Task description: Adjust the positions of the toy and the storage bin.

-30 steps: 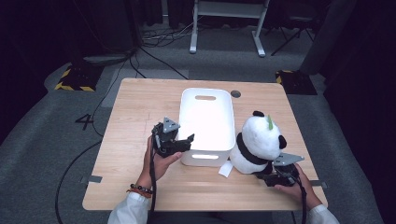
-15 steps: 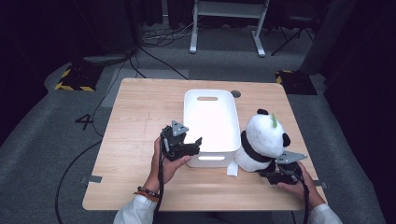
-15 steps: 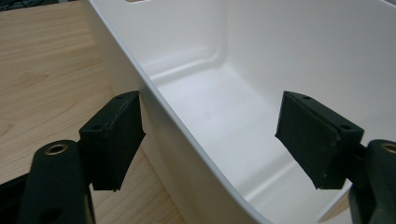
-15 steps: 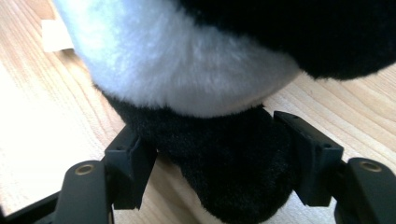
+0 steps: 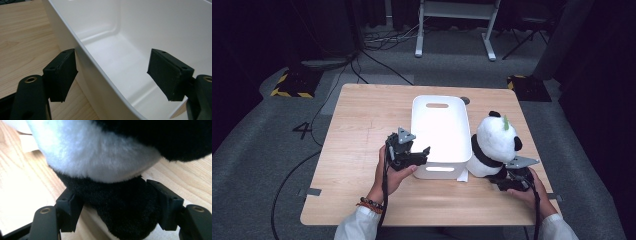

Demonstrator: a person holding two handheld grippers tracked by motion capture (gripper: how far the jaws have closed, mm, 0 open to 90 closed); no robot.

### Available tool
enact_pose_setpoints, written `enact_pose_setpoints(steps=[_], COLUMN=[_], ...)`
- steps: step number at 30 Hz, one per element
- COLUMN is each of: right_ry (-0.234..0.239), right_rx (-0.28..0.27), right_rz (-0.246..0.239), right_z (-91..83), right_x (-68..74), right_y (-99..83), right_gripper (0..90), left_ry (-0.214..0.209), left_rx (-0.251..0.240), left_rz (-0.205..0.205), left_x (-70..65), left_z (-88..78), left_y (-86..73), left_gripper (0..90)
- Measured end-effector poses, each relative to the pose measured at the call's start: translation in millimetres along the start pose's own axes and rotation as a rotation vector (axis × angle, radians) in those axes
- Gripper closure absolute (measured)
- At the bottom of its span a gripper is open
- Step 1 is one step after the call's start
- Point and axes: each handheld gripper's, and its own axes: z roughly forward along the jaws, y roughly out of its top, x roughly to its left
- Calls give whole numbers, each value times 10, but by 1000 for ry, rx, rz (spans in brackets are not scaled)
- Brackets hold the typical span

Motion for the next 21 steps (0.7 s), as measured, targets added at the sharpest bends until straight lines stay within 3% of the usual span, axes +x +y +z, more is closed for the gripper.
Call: enact_pose_setpoints(steps=[6,15,17,21], right_ry=[0,-10,-18,-31], right_rx=[6,6,4,5], right_rz=[8,27,26,27], right_z=[38,46,32,8], right_x=[-93,-173,-170,-142], right_y=[34,29,23,-6], right_gripper=[321,289,277,274], left_ry=[-14,10,22,-15], left_rx=[10,10,-2,-55], left_rz=[-3,-3,19,38], left_x=[-13,-100,-119,-98], left_z=[35,96,78,-74], left_y=[22,59,67,87], left_gripper=[218,206,204,203])
